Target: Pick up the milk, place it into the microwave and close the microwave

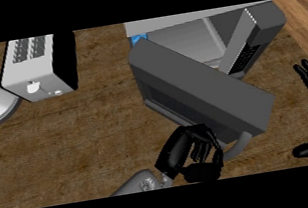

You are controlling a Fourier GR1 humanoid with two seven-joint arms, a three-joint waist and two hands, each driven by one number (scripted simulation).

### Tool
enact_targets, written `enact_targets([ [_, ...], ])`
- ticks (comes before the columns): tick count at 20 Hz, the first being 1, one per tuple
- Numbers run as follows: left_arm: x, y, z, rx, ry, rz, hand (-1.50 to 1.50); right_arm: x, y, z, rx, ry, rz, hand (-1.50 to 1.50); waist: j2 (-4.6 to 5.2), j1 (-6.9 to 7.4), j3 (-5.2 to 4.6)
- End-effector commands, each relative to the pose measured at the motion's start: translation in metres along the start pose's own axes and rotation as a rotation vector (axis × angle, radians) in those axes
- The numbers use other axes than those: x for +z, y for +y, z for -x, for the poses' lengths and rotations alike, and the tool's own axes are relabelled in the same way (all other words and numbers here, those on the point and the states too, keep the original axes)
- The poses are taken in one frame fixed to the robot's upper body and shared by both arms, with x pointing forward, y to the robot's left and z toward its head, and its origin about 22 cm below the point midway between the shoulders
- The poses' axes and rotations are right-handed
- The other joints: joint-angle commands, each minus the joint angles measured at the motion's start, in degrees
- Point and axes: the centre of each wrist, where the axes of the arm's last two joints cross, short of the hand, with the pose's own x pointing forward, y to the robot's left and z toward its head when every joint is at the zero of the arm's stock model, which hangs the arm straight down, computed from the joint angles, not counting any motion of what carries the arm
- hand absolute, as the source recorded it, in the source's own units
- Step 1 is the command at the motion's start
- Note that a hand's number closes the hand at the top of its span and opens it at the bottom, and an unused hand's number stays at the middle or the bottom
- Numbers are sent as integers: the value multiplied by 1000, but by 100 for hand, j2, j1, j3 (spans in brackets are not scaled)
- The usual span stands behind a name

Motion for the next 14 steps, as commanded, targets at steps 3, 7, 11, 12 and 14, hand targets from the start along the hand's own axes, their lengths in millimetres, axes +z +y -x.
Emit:
enact_targets([
  [3, -24, 4, -20, 19, -88, -111, 150, -18, 2, -20, -64, -33, -151, -150, 45, -252, -11],
  [7, -40, 12, -35, 40, -115, -140, 150, -29, 2, -34, -76, -55, -228, -150, 74, -453, -11],
  [11, -55, 26, -38, 45, -87, -217, 150, -34, 8, -40, -103, -58, -271, -150, 130, -658, -14],
  [12, -60, 29, -44, 56, -83, -225, 150, -36, 2, -42, -101, -76, -252, -150, 157, -689, -1],
  [14, -63, 35, -38, 45, -73, -256, 150, -44, 3, -50, -102, -79, -296, -150, 201, -746, -12],
])
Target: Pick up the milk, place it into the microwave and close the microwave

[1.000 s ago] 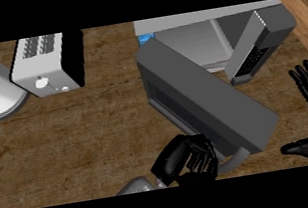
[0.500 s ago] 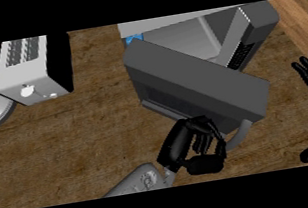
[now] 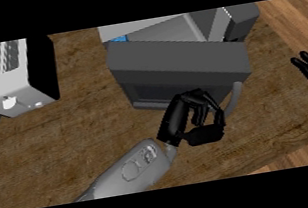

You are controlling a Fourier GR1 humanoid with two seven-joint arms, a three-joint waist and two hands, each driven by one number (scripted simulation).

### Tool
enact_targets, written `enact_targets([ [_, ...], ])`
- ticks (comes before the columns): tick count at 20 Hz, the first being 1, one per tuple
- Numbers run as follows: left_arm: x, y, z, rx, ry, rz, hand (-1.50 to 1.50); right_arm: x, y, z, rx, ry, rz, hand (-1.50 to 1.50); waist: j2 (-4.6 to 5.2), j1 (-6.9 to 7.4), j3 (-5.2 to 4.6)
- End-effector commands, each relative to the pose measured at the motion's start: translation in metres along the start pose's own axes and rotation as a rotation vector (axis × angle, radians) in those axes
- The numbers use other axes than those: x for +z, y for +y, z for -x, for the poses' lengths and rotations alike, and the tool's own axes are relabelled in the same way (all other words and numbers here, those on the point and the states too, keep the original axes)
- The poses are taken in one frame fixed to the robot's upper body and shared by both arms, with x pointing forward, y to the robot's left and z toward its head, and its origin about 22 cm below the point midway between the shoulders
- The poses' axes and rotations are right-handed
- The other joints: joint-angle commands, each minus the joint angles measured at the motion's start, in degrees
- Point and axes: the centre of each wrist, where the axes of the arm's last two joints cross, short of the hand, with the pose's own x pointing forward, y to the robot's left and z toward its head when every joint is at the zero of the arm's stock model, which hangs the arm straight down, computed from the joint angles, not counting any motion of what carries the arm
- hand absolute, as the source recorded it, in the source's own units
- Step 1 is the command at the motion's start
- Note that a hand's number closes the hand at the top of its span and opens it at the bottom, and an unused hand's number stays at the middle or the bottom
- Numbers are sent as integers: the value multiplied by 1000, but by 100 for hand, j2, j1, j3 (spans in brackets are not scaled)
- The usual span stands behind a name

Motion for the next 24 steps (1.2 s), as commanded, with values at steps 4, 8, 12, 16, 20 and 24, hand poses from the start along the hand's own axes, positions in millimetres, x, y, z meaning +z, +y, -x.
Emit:
enact_targets([
  [4, -33, 17, -14, 36, 22, -129, 150, -8, -1, -10, -47, -26, -36, -150, 117, -345, 2],
  [8, -46, 28, -28, 136, -25, -208, 150, -16, 2, -15, -61, -33, -65, -150, 159, -370, -22],
  [12, -58, 37, -33, 157, -52, -244, 150, -20, -5, -24, -51, -29, -82, -150, 208, -495, -14],
  [16, -67, 44, -33, 167, -59, -262, 150, -26, -7, -31, -60, -45, -88, -150, 225, -495, -2],
  [20, -70, 47, -32, 178, -73, -276, 150, -34, -7, -37, -59, -67, -109, -150, 273, -607, -2],
  [24, -68, 48, -26, 175, -81, -290, 150, -40, -9, -46, -54, -74, -124, -150, 272, -640, 0],
])
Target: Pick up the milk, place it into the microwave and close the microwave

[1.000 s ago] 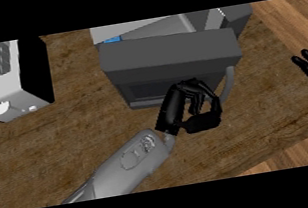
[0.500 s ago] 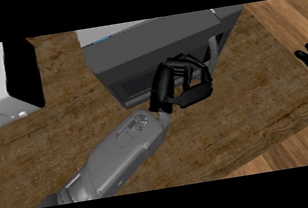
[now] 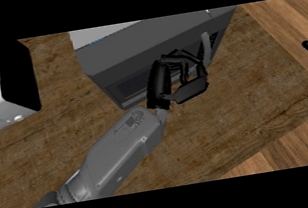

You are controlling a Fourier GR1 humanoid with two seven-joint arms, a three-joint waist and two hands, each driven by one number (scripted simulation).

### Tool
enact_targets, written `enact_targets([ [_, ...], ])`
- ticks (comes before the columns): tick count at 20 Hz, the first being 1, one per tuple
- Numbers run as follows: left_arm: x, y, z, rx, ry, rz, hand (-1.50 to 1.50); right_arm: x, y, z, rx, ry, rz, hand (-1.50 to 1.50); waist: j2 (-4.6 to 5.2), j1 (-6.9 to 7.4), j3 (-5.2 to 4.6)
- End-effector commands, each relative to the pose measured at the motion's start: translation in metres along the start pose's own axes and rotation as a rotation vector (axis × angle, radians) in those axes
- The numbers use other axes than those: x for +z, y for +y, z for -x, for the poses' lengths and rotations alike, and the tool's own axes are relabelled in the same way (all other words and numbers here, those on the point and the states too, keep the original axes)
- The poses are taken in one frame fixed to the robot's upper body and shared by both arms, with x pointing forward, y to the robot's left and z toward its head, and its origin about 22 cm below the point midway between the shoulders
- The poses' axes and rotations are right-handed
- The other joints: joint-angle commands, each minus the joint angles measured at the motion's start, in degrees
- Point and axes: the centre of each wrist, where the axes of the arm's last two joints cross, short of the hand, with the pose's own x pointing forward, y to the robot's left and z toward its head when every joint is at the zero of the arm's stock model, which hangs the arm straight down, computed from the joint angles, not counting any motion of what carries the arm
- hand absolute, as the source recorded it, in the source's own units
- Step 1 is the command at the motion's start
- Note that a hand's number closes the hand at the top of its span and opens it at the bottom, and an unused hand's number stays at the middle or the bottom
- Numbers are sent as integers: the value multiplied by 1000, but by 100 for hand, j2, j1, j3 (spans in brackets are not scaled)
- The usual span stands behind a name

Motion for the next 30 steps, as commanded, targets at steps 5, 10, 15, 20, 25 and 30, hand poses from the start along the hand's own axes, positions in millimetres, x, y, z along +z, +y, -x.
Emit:
enact_targets([
  [5, -18, 7, -5, 8, -37, -42, 150, -9, -2, -10, -15, -20, -20, -150, 79, -102, 6],
  [10, -17, 10, -1, 17, -46, -51, 150, -9, -9, -16, -8, -23, 4, -150, 96, -120, 11],
  [15, -16, 10, 2, 22, -53, -50, 150, -12, -12, -21, -10, -20, 1, -150, 124, -114, 17],
  [20, -17, 11, 3, 30, -65, -63, 150, -15, -14, -27, -8, -19, -12, -150, 124, -126, 17],
  [25, -18, 9, 2, 36, -91, -54, 150, -16, -16, -28, -21, -7, -10, -150, 146, -156, 21],
  [30, -17, 12, 6, 31, -89, -67, 150, -23, -17, -35, -25, -35, -16, -150, 142, -135, 17],
])
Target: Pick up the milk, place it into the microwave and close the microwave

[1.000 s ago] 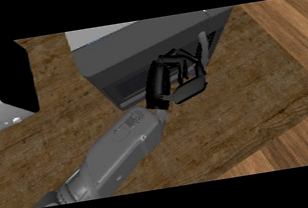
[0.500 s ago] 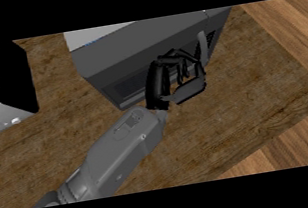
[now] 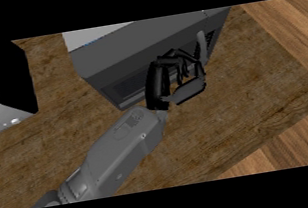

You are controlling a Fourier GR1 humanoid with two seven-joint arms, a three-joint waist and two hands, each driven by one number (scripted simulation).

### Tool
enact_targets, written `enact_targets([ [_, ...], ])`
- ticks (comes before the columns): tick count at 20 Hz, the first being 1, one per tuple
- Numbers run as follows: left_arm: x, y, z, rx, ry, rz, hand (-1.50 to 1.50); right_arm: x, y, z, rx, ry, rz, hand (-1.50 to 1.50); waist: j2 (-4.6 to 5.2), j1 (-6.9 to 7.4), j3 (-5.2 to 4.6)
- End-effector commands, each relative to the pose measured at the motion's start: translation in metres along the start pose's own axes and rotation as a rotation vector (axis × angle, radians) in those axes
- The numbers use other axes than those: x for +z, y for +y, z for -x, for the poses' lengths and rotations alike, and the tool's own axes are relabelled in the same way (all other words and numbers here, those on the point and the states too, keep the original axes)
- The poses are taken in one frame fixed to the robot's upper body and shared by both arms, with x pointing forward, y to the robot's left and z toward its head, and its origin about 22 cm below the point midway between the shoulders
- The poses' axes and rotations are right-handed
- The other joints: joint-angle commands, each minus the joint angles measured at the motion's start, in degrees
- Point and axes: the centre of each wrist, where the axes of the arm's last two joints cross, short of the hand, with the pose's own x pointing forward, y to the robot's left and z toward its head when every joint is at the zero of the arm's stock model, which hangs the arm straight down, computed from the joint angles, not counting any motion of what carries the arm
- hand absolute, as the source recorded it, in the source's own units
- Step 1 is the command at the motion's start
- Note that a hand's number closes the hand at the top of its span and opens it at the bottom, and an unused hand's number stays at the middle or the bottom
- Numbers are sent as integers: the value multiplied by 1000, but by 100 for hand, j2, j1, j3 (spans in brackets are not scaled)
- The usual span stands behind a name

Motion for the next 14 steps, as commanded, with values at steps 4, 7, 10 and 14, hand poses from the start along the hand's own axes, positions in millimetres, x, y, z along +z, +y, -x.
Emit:
enact_targets([
  [4, -17, 8, 0, -23, 17, -31, 150, -7, 0, -7, -23, -14, -50, -150, 83, -79, -7],
  [7, -19, 6, -2, -9, 15, -33, 150, -6, 2, -4, -54, -7, -70, -150, 83, -52, -2],
  [10, -22, 6, -3, -13, 13, -36, 150, -11, 1, -8, -50, -2, -97, -150, 94, -21, -6],
  [14, -18, 7, 0, -10, -2, -40, 150, -8, 1, -7, -76, 12, -111, -150, 116, -87, -1],
])
